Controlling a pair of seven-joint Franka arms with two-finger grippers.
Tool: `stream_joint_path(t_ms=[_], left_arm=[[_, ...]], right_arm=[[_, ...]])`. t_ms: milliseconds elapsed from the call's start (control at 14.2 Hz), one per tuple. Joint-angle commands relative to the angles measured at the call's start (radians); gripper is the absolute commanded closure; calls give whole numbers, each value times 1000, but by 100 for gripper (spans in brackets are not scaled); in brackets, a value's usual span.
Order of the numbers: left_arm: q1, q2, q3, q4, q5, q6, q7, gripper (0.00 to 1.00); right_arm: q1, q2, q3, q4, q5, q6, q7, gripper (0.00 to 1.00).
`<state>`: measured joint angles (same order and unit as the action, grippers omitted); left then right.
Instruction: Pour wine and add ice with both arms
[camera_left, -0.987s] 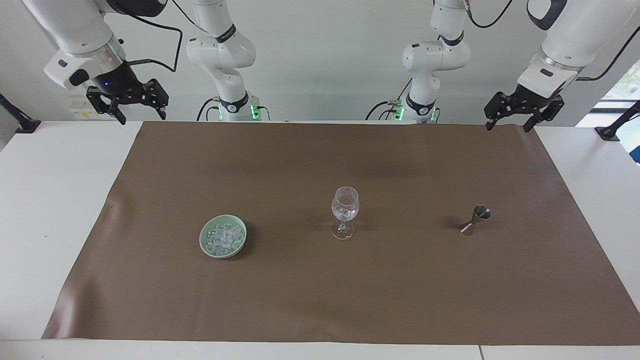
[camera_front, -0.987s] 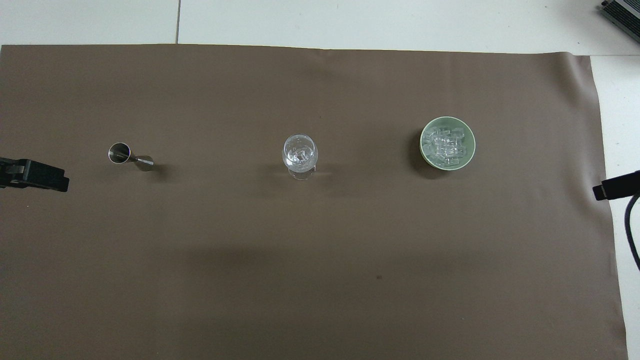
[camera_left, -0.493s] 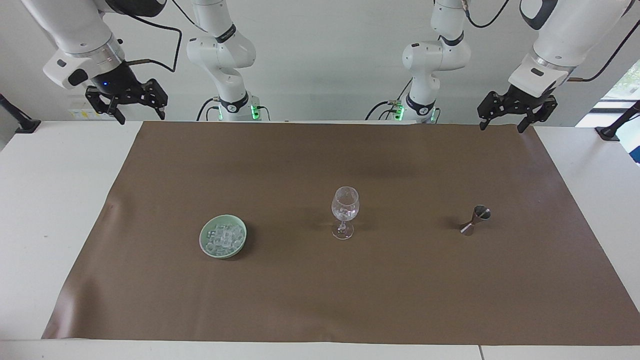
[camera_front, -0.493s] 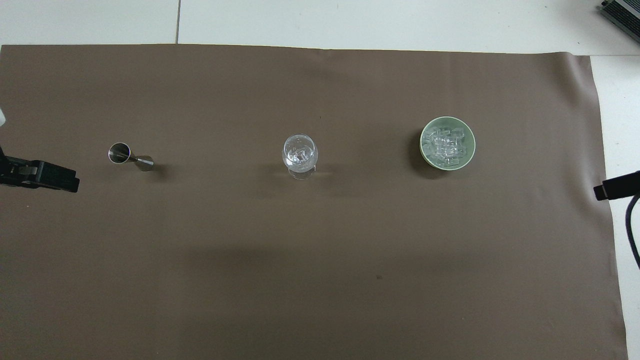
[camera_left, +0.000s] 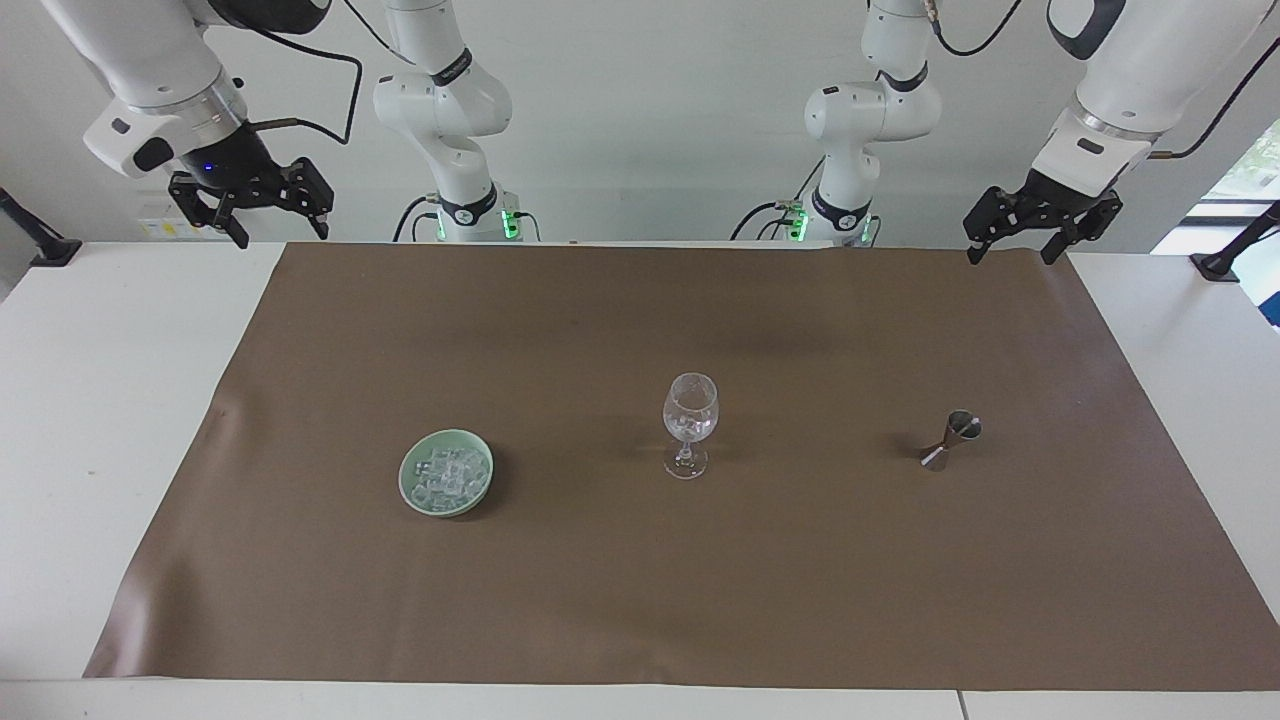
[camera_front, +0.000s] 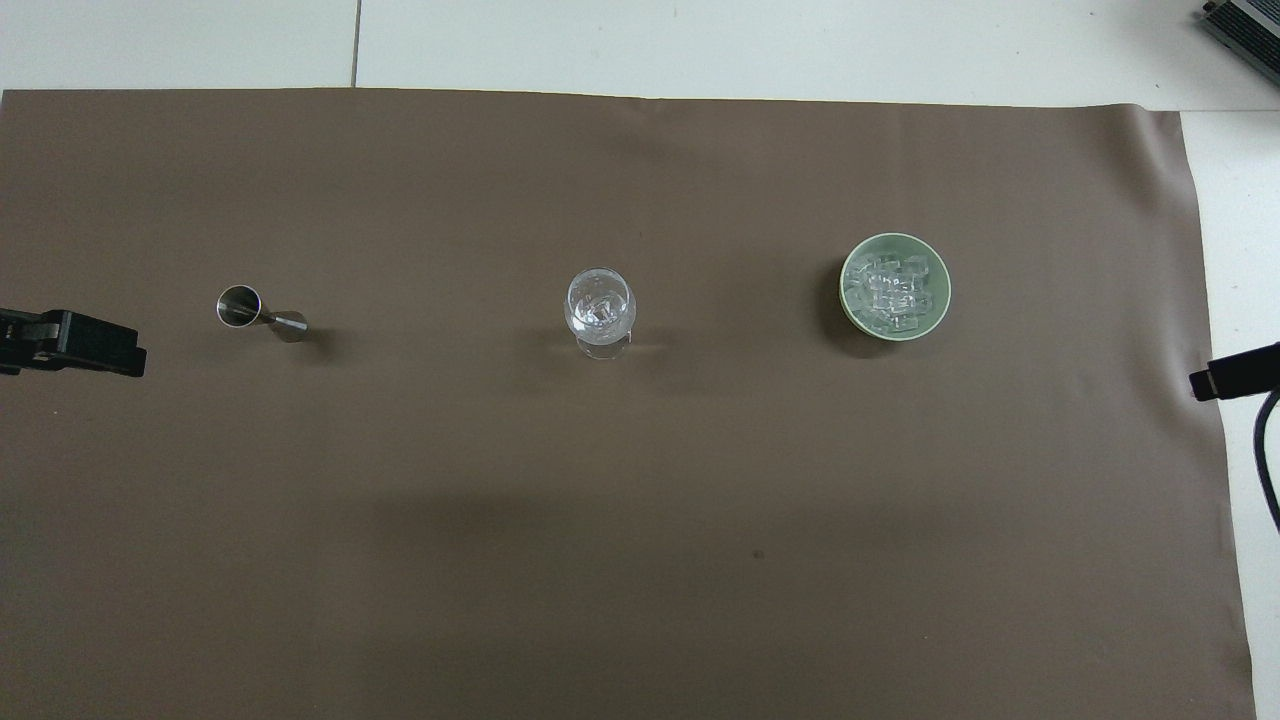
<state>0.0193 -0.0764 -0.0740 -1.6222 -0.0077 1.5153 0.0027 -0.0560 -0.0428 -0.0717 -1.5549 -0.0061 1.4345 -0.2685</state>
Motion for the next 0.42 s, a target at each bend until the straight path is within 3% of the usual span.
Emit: stream_joint_path(t_ms=[0,352], left_arm=[[4,-10,-1,-21,0,37,-16,0],[2,-10,-1,-21,0,37,-10,0]], right_arm=[[-7,-9,3,1,-11,-9,2,0],[-16,-9,3,1,-11,-9,2,0]])
